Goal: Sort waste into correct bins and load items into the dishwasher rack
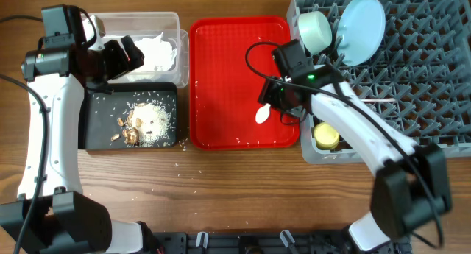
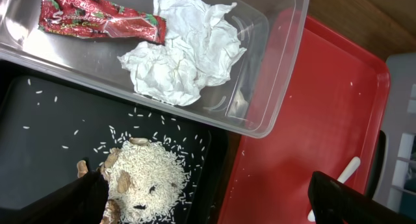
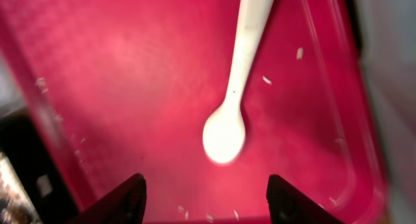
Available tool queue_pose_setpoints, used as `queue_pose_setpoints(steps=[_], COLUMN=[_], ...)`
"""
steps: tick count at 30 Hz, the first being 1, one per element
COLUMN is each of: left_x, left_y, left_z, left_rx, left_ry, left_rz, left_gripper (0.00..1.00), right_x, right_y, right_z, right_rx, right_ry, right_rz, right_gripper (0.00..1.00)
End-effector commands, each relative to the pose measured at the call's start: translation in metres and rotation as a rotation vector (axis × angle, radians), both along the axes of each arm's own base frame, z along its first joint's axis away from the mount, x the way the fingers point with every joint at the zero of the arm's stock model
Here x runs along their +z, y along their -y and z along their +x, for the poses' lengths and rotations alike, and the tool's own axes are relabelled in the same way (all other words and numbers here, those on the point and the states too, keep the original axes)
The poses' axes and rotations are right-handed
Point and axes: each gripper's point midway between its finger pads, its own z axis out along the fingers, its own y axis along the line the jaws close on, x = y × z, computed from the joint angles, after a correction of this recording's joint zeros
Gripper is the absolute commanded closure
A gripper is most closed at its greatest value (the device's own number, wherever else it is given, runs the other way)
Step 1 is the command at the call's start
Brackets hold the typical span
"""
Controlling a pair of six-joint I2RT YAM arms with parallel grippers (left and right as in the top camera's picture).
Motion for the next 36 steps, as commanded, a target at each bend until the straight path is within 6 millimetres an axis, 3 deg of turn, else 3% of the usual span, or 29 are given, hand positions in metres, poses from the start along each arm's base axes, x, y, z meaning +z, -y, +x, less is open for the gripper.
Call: queue_pose_setpoints(steps=[1,5,9,10,13,15,20,21,23,25,27,29,32,34,36], left_x=[0.006,0.006,0.006,0.006,0.006,0.006,0.006,0.006,0.006,0.006,0.006,0.006,0.006,0.006,0.006], left_y=[-0.001,0.000,0.000,-0.001,-0.001,0.000,0.000,0.000,0.000,0.000,0.000,0.000,0.000,-0.001,0.000], left_z=[-0.001,-0.001,-0.001,-0.001,-0.001,-0.001,-0.001,-0.001,-0.001,-0.001,-0.001,-0.001,-0.001,-0.001,-0.001], left_rx=[-0.009,-0.009,-0.009,-0.009,-0.009,-0.009,-0.009,-0.009,-0.009,-0.009,-0.009,-0.009,-0.009,-0.008,-0.009], left_ry=[0.019,0.019,0.019,0.019,0.019,0.019,0.019,0.019,0.019,0.019,0.019,0.019,0.019,0.018,0.019], left_rz=[0.008,0.008,0.008,0.008,0.008,0.008,0.008,0.008,0.008,0.008,0.008,0.008,0.008,0.008,0.008], left_gripper=[0.00,0.00,0.00,0.00,0.00,0.00,0.00,0.00,0.00,0.00,0.00,0.00,0.00,0.00,0.00], right_x=[-0.044,-0.077,-0.084,-0.084,-0.085,-0.084,-0.075,-0.069,-0.030,0.016,0.081,0.124,0.170,0.176,0.161], right_y=[-0.010,-0.011,-0.014,-0.014,-0.014,-0.016,-0.028,-0.030,-0.032,-0.029,-0.028,-0.005,0.072,0.120,0.170], right_z=[-0.004,-0.011,-0.016,-0.016,-0.016,-0.015,-0.005,0.000,0.015,0.022,0.020,0.015,0.004,-0.003,-0.008], right_rx=[-0.044,-0.062,-0.055,-0.056,-0.063,-0.053,0.065,0.113,0.262,0.354,0.491,0.440,0.103,-0.085,-0.279], right_ry=[-0.104,-0.189,-0.225,-0.228,-0.231,-0.225,-0.158,-0.127,-0.011,0.093,0.262,0.365,0.419,0.385,0.298], right_rz=[0.018,0.009,0.025,0.024,0.025,0.034,0.072,0.070,0.041,0.002,-0.014,-0.093,-0.255,-0.304,-0.314], right_gripper=[0.39,0.40,0.41,0.49,0.89,0.96,0.96,0.96,0.96,0.96,0.96,0.96,0.95,0.96,0.96])
